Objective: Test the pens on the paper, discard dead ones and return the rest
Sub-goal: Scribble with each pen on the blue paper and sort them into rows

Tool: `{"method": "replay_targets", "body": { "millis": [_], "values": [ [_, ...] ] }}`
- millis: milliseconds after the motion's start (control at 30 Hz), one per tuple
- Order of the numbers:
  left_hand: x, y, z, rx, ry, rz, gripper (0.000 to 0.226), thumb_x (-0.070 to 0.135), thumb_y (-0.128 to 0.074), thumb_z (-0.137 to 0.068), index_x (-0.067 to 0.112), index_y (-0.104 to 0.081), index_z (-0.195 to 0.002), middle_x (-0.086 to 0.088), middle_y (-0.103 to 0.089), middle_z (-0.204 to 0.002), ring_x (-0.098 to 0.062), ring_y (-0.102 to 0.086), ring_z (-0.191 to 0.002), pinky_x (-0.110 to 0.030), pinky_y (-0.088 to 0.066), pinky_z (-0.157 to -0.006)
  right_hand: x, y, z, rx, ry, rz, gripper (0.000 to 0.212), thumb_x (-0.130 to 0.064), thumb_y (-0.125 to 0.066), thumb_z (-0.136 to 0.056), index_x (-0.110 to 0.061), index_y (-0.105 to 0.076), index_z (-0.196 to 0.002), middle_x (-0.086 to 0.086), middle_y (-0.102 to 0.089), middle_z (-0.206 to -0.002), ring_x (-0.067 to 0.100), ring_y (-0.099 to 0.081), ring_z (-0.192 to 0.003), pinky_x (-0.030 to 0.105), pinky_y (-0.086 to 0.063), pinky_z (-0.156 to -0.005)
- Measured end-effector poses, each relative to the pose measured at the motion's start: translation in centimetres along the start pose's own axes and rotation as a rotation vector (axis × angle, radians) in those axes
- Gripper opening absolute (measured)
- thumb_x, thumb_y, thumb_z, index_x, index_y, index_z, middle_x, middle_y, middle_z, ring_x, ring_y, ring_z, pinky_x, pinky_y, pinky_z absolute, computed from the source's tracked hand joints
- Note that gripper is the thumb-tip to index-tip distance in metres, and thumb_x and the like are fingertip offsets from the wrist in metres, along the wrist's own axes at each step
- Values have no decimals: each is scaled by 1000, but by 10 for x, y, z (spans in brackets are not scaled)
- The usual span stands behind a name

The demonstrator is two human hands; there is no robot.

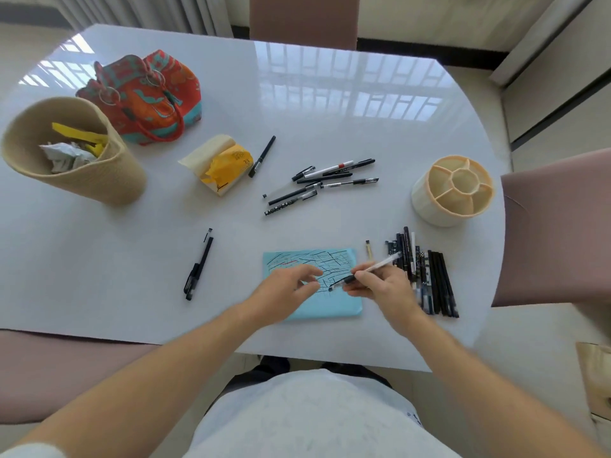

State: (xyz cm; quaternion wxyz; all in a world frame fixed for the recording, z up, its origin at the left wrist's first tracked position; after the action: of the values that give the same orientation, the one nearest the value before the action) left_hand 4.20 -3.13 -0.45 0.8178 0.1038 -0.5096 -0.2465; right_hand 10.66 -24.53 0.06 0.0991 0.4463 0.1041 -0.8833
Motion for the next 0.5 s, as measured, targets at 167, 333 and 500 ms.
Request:
{"method": "replay_targets", "body": {
  "millis": [167, 333, 500],
  "values": [
    [20, -28, 1, -205, 1, 95, 17, 38, -59, -93, 28, -72, -98, 7, -74, -82, -15, -71, -72, -37, -60, -74, 23, -7, 31, -15, -17, -164, 12, 6, -57, -98, 3, -68, -98, 29, -74, -91, 38, -75, -83, 34, -62, -73],
    [17, -33, 8, -166, -42, -59, 11, 34, -67, -89, 28, -71, -81, 8, -71, -70, -5, -66, -63, -16, -48, -60, 32, -8, 45, 36, 55, -51, 19, -4, -65, -97, -8, -76, -83, 16, -69, -72, 25, -65, -64, 33, -57, -60],
    [26, -33, 11, 8, -184, -287, 15, 37, -61, -94, 27, -70, -87, 10, -65, -67, -7, -58, -65, -16, -38, -56, 37, -5, 48, 193, 74, -51, 13, -9, -71, -95, -4, -76, -84, 9, -69, -67, 20, -61, -56, 31, -54, -52]
  ]
}}
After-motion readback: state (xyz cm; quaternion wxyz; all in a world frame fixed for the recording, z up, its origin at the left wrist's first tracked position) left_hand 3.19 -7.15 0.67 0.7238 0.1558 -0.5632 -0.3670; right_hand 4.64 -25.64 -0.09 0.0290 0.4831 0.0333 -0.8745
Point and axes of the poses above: each hand's wrist, its own z-axis away from the middle knuckle, its own y-axis out of the back of the hand, x = y × z, the point moved 4 cm from there along -z, towards the middle knuckle
